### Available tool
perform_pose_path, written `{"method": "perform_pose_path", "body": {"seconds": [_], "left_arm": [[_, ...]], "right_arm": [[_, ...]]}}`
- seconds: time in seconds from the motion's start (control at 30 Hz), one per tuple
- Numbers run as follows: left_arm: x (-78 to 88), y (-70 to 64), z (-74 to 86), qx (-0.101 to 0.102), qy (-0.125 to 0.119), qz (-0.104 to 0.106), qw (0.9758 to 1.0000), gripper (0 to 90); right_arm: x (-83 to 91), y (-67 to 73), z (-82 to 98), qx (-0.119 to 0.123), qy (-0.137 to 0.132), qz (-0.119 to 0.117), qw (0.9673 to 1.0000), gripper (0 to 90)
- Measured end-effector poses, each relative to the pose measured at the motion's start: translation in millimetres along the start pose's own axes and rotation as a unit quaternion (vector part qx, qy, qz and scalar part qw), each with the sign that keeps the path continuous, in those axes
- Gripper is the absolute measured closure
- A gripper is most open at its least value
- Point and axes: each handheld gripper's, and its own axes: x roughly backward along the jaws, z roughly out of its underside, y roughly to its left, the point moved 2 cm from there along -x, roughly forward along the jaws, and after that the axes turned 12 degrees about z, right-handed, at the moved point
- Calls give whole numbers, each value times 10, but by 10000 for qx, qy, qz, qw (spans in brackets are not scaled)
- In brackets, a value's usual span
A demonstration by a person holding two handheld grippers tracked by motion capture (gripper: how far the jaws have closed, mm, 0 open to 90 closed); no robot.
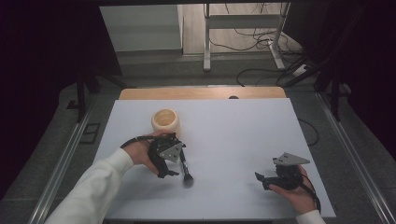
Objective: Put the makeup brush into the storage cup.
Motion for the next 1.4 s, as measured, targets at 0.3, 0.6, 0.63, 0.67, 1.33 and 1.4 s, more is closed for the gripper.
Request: {"method": "perform_pose_path", "body": {"seconds": [0.3,0.6,0.63,0.67,1.33,1.4], "left_arm": [[-131,87,-8,-42,178,241,9995,86],[-241,137,-12,-72,424,432,9981,89],[-247,140,-11,-99,440,435,9980,90],[-251,145,-13,-132,451,437,9979,91],[-367,216,-84,-677,603,798,9927,136],[-391,216,-85,-727,656,834,9917,139]], "right_arm": [[-5,11,-1,21,10,10,10000,108],[-6,5,3,10,6,2,10000,108],[-6,5,1,7,3,2,10000,108],[-6,6,0,5,1,4,10000,108],[-15,-1,7,21,26,1,10000,108],[-15,-2,8,20,27,6,10000,108]]}}
